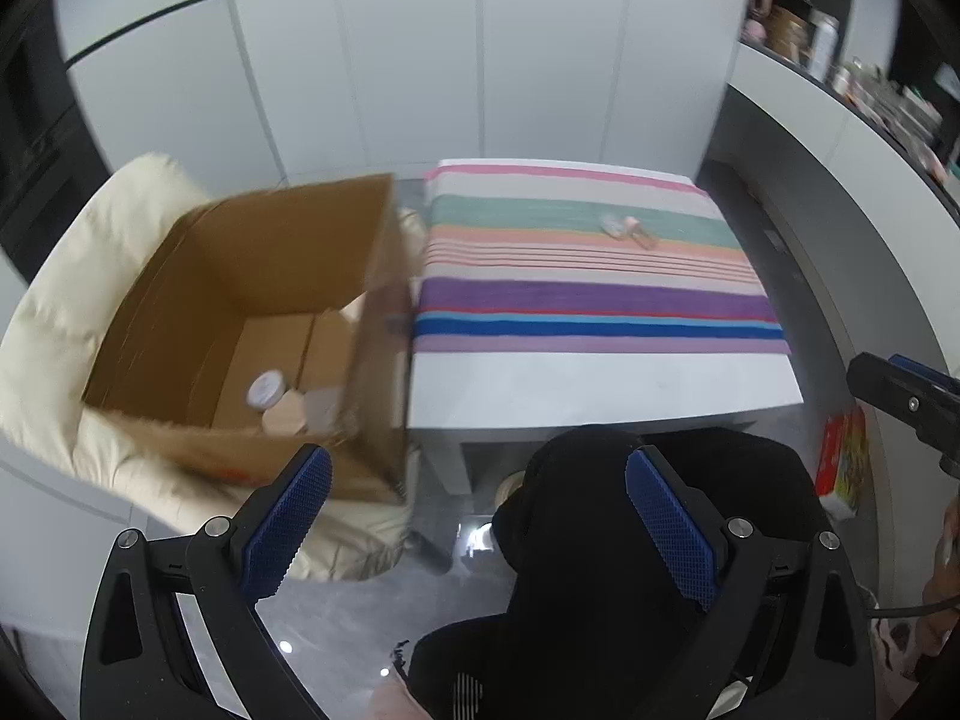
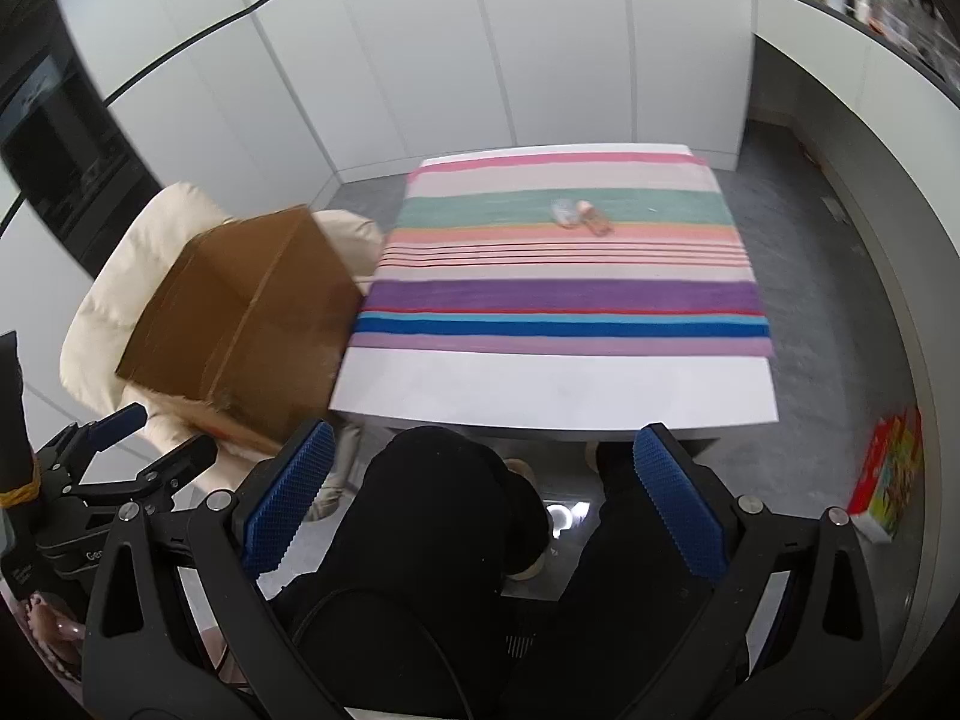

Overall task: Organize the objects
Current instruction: 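Withdraw both open tools from the box back toward the tablecloth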

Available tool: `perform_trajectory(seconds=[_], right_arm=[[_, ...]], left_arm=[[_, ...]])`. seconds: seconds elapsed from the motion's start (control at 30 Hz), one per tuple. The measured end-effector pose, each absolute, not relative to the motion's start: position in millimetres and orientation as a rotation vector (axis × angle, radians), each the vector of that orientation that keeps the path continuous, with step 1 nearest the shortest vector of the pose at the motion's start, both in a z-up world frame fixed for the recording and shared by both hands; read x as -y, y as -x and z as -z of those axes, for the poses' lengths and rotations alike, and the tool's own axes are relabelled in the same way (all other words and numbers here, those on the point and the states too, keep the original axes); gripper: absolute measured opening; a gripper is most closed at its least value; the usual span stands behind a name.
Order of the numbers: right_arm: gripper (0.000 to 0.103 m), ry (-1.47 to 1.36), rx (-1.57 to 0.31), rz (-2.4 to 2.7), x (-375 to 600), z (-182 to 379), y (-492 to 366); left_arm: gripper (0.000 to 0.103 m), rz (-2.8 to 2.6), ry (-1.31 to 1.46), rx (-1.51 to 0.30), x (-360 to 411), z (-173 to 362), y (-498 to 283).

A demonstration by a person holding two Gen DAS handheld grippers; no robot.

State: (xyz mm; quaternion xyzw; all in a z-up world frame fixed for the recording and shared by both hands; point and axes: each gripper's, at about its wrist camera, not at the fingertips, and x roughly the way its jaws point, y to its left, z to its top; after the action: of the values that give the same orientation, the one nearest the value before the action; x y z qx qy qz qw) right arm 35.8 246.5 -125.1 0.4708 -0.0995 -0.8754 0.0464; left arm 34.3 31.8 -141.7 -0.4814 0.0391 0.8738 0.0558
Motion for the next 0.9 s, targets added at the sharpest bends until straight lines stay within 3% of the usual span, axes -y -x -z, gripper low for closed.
perform_trajectory(seconds=[0.5,0.9], right_arm=[[0.102,-1.54,0.426,2.765,-326.2,151.7,-28.8],[0.102,-1.555,0.485,2.777,-369.1,185.2,48.0]], left_arm=[[0.099,-2.495,1.506,-0.193,-99.3,158.8,-0.5],[0.099,-2.478,1.474,-0.24,-139.6,167.9,89.5]])
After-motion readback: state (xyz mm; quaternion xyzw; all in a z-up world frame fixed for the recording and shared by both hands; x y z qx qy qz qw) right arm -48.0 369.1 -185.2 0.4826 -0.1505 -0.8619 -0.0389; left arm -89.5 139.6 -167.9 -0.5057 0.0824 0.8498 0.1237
